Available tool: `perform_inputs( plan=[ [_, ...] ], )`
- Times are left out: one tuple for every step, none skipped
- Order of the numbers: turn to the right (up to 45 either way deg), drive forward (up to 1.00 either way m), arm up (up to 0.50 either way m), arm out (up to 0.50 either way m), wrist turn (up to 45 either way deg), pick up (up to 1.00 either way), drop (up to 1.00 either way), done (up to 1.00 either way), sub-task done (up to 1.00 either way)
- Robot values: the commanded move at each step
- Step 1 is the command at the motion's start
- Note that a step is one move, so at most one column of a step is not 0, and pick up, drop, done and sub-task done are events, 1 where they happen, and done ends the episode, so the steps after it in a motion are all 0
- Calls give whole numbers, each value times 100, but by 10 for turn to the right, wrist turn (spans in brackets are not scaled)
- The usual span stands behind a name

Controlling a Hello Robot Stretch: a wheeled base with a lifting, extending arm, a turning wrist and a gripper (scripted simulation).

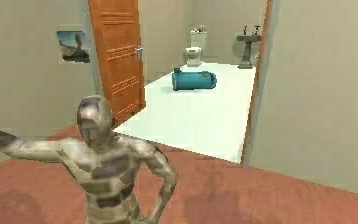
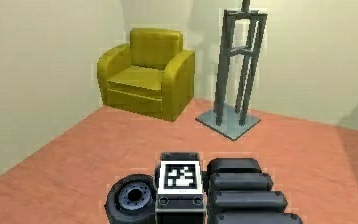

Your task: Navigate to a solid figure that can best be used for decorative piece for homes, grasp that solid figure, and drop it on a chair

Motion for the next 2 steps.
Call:
perform_inputs(
  plan=[
    [0,100,0,0,0,0,0,0,0],
    [0,65,0,0,0,0,0,0,0]
  ],
)
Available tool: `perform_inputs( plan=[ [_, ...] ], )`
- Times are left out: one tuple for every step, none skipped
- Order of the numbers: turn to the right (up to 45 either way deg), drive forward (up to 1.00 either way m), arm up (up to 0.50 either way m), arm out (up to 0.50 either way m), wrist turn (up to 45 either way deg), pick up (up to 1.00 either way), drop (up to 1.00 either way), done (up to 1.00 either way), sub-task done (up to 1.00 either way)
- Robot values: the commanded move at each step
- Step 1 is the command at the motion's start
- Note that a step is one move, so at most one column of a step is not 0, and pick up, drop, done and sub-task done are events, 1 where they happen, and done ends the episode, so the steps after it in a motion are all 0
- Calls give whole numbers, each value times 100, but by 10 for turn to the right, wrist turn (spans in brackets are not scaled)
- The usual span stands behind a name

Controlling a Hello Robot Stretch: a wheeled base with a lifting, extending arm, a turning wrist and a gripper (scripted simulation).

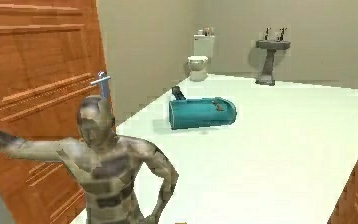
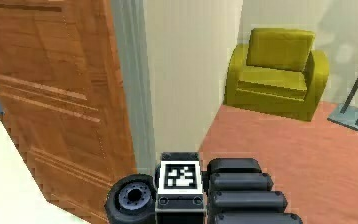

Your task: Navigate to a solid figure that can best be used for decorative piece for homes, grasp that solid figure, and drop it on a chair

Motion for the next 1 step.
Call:
perform_inputs(
  plan=[
    [210,0,0,0,0,0,0,0,0]
  ],
)
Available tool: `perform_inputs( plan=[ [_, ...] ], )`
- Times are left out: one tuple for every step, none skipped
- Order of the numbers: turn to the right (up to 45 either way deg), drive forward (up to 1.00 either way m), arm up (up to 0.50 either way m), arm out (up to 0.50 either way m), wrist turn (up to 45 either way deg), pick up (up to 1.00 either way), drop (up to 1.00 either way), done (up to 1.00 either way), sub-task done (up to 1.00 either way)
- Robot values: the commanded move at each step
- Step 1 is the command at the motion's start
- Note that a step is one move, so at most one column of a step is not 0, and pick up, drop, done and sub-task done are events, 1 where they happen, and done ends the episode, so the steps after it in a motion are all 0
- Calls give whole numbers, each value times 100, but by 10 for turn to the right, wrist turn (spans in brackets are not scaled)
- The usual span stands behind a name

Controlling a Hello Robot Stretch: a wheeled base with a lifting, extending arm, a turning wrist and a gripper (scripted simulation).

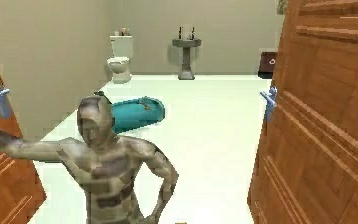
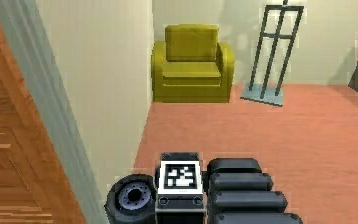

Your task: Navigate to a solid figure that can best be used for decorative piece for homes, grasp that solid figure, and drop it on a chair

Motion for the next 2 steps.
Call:
perform_inputs(
  plan=[
    [0,20,0,0,0,0,0,0,0],
    [30,0,0,0,0,0,0,0,0]
  ],
)
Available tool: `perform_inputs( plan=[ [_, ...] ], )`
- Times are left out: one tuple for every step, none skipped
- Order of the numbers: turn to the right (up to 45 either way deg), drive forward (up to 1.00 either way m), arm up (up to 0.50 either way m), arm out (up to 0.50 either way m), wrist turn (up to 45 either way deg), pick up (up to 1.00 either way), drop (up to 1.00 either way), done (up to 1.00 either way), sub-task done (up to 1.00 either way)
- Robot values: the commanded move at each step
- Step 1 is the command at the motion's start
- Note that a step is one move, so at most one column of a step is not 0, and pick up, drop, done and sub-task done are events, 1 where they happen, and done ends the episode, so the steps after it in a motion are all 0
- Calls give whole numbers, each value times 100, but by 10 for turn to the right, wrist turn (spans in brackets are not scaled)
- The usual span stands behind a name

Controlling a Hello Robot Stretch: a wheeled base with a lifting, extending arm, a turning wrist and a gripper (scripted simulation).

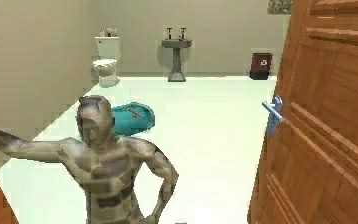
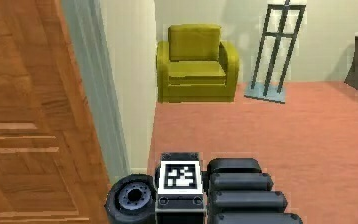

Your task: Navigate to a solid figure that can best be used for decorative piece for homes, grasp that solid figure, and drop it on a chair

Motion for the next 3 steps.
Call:
perform_inputs(
  plan=[
    [0,100,0,0,0,0,0,0,0],
    [-60,0,0,0,0,0,0,0,0],
    [0,30,0,0,0,0,0,0,0]
  ],
)
